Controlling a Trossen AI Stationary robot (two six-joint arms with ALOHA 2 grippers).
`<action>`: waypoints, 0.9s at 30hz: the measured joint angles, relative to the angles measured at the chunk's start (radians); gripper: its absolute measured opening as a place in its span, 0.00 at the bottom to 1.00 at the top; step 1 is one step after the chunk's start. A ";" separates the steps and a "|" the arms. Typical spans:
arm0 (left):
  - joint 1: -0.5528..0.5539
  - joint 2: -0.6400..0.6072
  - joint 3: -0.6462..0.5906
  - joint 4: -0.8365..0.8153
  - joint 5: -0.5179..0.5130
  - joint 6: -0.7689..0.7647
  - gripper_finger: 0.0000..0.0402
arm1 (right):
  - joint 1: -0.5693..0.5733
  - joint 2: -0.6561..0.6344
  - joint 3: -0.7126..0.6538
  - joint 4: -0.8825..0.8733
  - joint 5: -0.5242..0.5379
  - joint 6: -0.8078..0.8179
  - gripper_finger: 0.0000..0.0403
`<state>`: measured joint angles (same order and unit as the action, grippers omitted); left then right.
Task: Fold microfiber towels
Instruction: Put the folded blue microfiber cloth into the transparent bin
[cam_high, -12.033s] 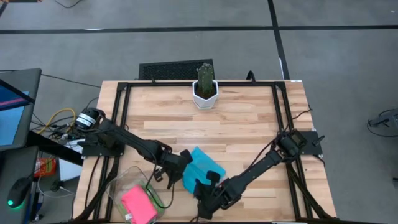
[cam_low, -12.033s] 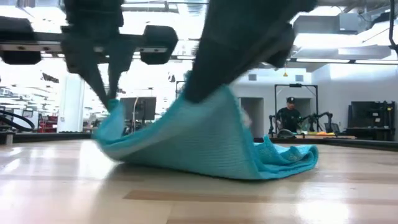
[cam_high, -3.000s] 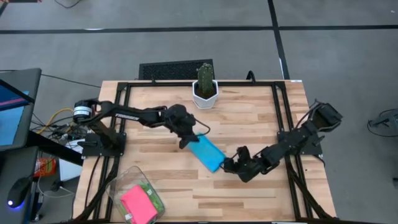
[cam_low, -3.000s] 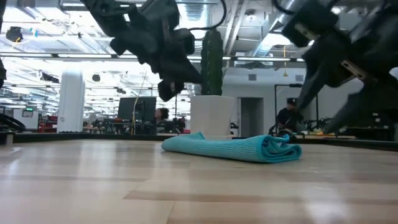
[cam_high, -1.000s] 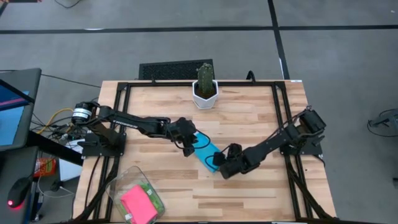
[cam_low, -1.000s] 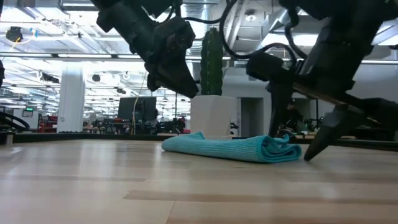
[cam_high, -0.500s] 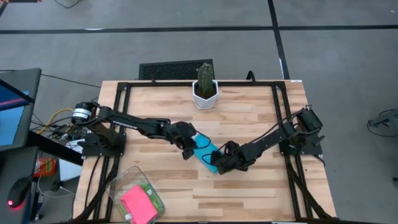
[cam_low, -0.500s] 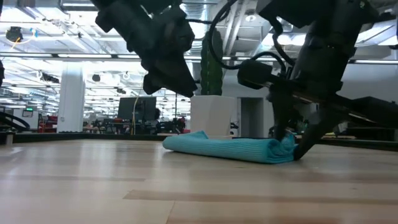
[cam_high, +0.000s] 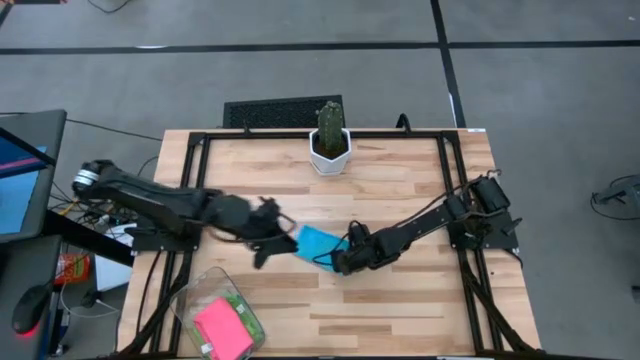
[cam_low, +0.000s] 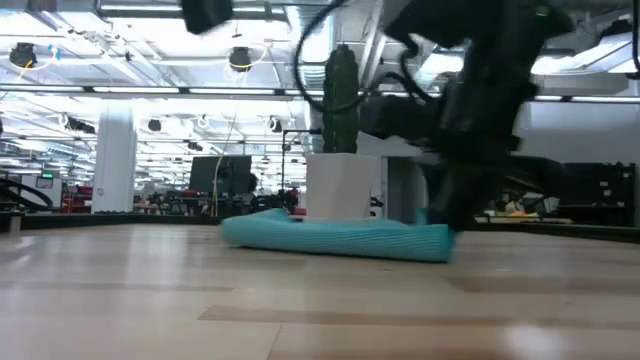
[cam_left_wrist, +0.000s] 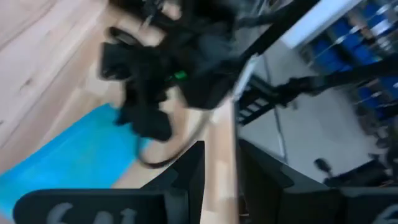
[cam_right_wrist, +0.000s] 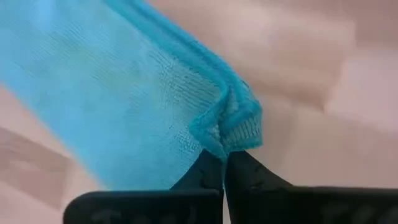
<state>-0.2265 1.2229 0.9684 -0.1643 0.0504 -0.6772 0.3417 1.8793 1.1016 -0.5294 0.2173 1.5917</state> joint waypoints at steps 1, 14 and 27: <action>-0.025 -0.036 0.000 -0.016 -0.025 -0.014 0.20 | -0.004 0.002 0.028 -0.024 0.003 -0.040 0.04; -0.226 -0.055 -0.007 -0.382 -0.469 -0.201 0.25 | -0.013 -0.004 0.177 -0.097 -0.006 -0.222 0.04; -0.036 0.311 -0.007 -0.374 -0.379 -0.292 0.50 | 0.049 -0.008 0.178 -0.109 -0.007 -0.146 0.05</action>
<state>-0.2620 1.5337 0.9614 -0.5386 -0.3286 -0.9693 0.3907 1.8717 1.2794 -0.6384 0.2104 1.4453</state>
